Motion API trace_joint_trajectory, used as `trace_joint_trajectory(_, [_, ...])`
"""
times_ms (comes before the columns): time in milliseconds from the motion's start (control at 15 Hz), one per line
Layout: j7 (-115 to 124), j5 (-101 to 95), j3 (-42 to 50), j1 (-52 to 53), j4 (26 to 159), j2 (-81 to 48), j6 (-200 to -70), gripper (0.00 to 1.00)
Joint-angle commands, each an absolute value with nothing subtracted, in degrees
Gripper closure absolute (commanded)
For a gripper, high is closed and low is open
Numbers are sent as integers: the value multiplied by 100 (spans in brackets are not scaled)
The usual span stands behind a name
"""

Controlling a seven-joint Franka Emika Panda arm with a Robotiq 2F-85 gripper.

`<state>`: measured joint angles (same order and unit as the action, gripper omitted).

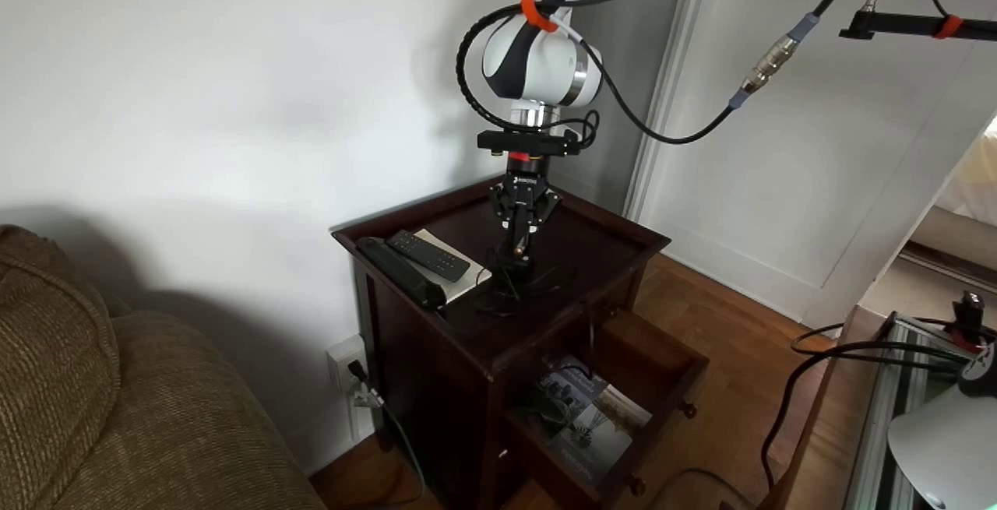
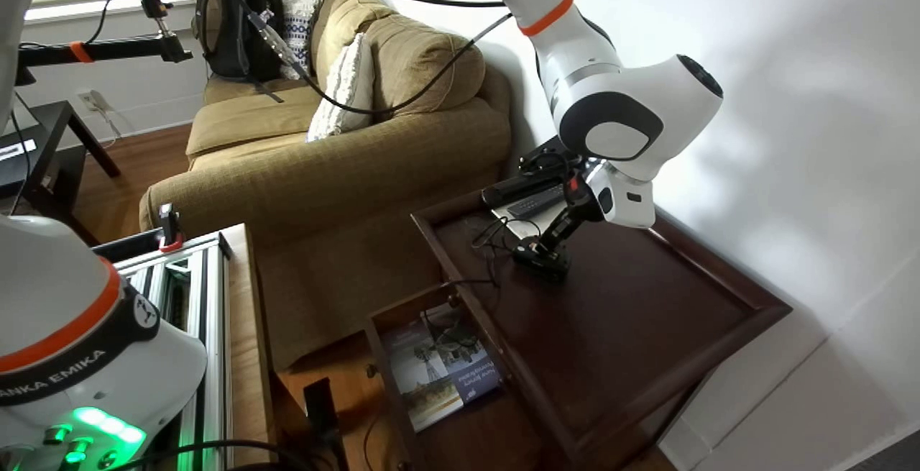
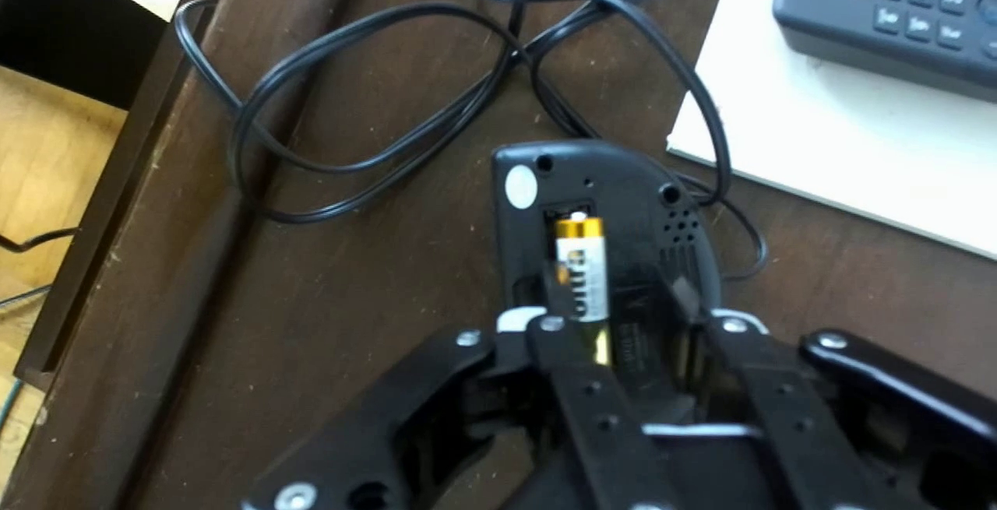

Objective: Place the battery on top of the black object

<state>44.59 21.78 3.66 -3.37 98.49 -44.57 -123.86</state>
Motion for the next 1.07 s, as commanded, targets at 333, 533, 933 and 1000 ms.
trace_joint_trajectory(333, [4342,2181,338,-261,9751,-4431,-12293,1])
trace_joint_trajectory(533, [4396,2129,350,-156,9841,-4364,-12291,3])
trace_joint_trajectory(933, [4052,1259,582,217,9974,-4119,-12551,0])
trace_joint_trajectory(1000, [3928,1101,583,251,10013,-4018,-12593,0])
